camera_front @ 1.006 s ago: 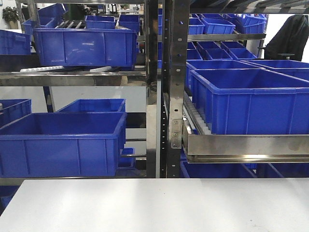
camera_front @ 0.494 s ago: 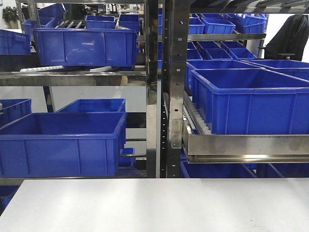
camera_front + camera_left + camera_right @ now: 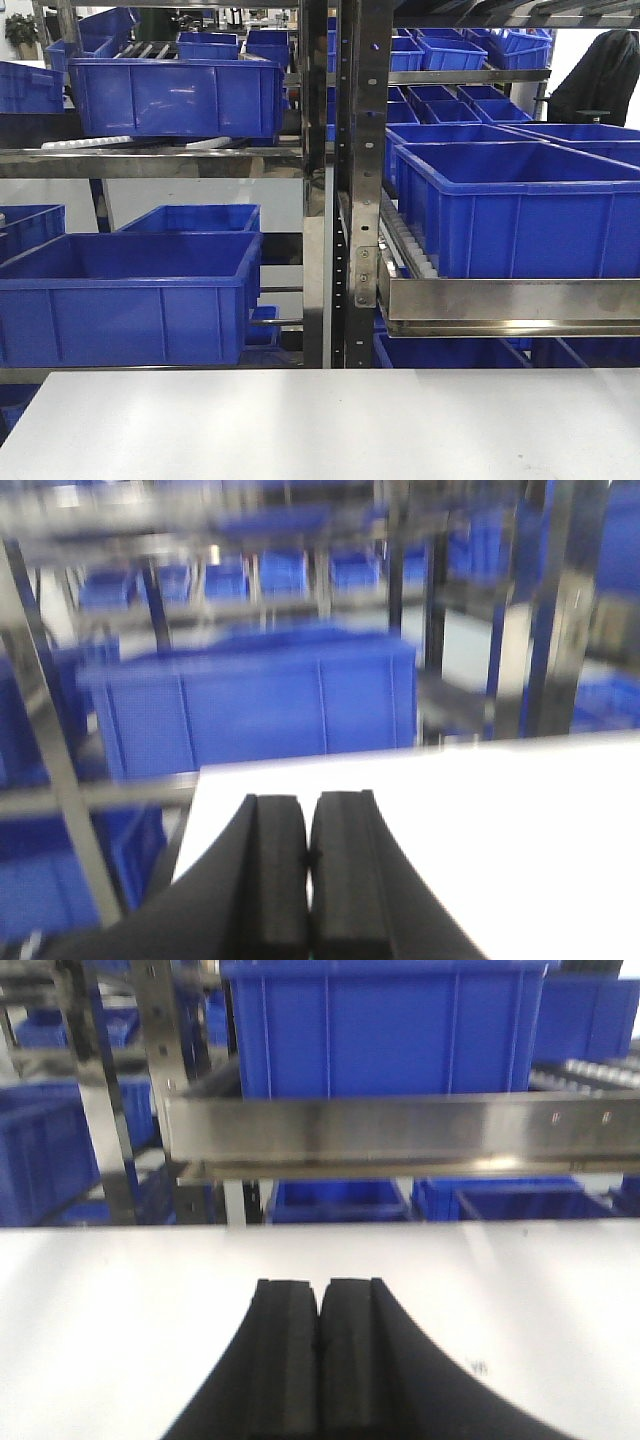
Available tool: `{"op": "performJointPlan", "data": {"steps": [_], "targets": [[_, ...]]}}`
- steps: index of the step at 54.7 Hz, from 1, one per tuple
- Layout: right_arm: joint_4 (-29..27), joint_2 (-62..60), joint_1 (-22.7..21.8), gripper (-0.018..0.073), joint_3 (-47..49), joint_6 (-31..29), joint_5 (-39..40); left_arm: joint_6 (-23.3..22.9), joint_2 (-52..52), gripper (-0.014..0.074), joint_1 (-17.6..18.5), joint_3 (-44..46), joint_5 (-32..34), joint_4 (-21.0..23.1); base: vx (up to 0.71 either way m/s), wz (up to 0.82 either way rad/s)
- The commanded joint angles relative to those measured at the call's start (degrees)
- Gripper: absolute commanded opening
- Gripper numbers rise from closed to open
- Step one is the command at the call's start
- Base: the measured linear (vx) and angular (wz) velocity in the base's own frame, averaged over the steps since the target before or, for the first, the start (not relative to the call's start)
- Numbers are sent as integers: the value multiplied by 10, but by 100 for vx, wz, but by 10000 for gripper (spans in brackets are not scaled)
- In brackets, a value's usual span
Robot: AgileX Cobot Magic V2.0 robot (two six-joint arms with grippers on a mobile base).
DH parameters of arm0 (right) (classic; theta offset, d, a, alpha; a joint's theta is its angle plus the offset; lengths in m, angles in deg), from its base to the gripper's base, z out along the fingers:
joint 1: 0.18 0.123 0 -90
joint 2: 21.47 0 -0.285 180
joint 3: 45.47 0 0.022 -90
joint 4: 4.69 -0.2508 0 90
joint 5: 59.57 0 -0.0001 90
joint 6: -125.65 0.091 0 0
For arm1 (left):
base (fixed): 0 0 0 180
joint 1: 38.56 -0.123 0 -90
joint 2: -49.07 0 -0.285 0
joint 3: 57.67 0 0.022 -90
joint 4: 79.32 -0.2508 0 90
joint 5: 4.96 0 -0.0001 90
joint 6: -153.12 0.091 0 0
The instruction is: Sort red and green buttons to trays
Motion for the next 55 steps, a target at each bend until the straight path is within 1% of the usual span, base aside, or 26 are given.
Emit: {"op": "performJointPlan", "data": {"steps": [1, 7, 12, 15, 19, 31, 42, 55], "targets": [[5, 41, -3, 10, 20, -1, 60, -1, -48, 293, -2, 21, 26, -3, 0, 0], [5, 75, -3, 31, 20, -1, 80, -2, -91, 416, -2, 21, -2, -2, 0, 0], [5, 95, -3, 50, 20, -1, 87, -4, -126, 520, -2, 21, -11, 2, 0, 0], [5, 101, -3, 57, 20, -1, 87, -6, -147, 568, -2, 21, -10, 2, 0, 0], [5, 110, -3, 65, 20, -1, 87, -5, -171, 603, -2, 21, -1, 1, 0, 0], [5, 113, -3, 76, 20, -1, 87, -5, -244, 598, -2, 21, 55, 1, 0, 0], [5, 113, -3, 83, 19, -1, 85, -5, -326, 590, -2, 21, 63, 1, 0, 0], [5, 113, -3, 86, 19, -1, 69, -5, -406, 590, -2, 21, 125, 1, 0, 0]]}}
